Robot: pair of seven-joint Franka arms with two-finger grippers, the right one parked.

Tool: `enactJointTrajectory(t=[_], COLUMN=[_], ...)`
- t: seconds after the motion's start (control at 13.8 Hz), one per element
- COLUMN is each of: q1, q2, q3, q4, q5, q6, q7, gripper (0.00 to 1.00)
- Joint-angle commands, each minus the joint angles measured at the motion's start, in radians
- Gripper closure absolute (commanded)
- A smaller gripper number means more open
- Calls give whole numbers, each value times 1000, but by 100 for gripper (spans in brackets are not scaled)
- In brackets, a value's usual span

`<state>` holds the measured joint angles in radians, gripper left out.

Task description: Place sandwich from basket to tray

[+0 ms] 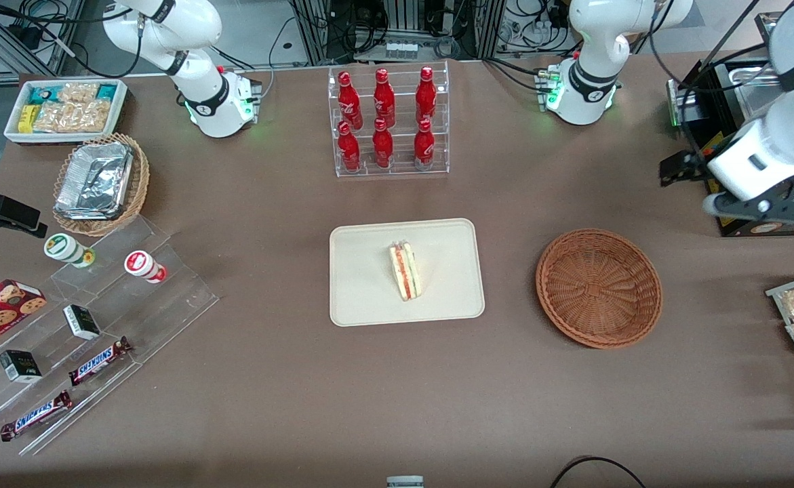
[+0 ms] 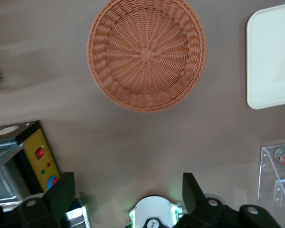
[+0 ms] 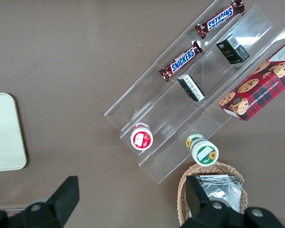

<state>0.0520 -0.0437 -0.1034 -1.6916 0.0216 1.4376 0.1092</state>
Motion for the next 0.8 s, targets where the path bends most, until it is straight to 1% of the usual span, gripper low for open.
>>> enactJointTrajectory(t=[0.0, 0.15, 0.22, 0.36, 0.51, 0.58, 0.73], q1=[34, 40, 39, 22, 3, 2, -1], q2=[-35, -30, -28, 10, 105, 125, 119], q3=[-10, -6, 17, 68, 77, 79, 89], q4=[36, 88, 93, 113, 244, 275, 268], q5=[-3, 7, 33, 34, 43, 44, 43], q6=[-52, -66, -54, 2, -11, -32, -42], q7=[43, 70, 78, 86, 83, 86, 90], gripper=[0, 0, 0, 0, 0, 0, 0])
